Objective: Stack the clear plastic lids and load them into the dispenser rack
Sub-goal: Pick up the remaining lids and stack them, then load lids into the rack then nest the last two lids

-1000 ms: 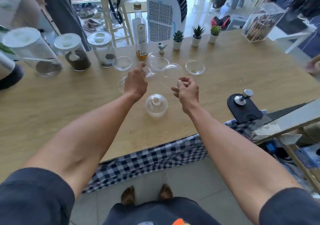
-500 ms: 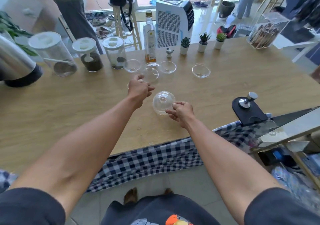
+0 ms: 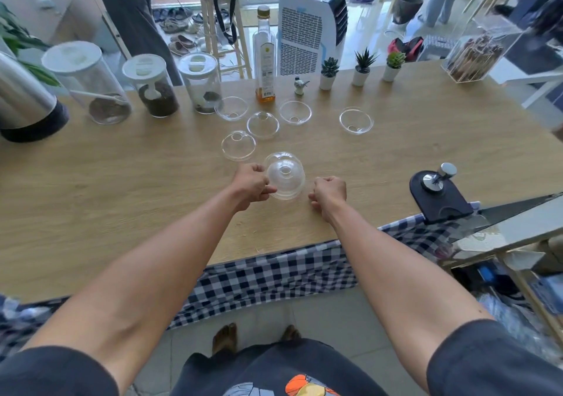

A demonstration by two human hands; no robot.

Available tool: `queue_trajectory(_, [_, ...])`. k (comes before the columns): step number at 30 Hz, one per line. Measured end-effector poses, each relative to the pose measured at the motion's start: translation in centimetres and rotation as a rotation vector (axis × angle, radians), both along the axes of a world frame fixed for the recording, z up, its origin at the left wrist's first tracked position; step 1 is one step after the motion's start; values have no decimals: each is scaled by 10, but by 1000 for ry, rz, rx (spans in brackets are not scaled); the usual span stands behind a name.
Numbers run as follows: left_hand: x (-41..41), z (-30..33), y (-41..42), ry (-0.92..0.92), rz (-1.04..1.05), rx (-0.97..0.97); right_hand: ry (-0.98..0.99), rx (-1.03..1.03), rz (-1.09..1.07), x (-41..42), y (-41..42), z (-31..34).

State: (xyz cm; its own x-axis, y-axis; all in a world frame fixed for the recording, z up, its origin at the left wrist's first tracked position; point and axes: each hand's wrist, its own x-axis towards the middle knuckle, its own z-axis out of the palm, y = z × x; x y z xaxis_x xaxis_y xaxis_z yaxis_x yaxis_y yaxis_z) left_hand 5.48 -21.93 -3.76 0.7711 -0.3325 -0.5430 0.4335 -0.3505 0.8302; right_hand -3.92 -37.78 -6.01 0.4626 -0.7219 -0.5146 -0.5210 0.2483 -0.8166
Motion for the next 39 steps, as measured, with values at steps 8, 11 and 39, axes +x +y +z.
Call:
queue_trajectory(8, [-3, -18, -1, -49, 10, 124, -15, -203, 224, 24, -14, -9])
queue_trajectory(11, [-1, -23, -5, -55, 48, 92, -38, -175, 283, 30, -13, -5])
queue_trajectory(39, [28, 52, 55, -192, 500, -333, -458, 147, 559, 107, 44, 74])
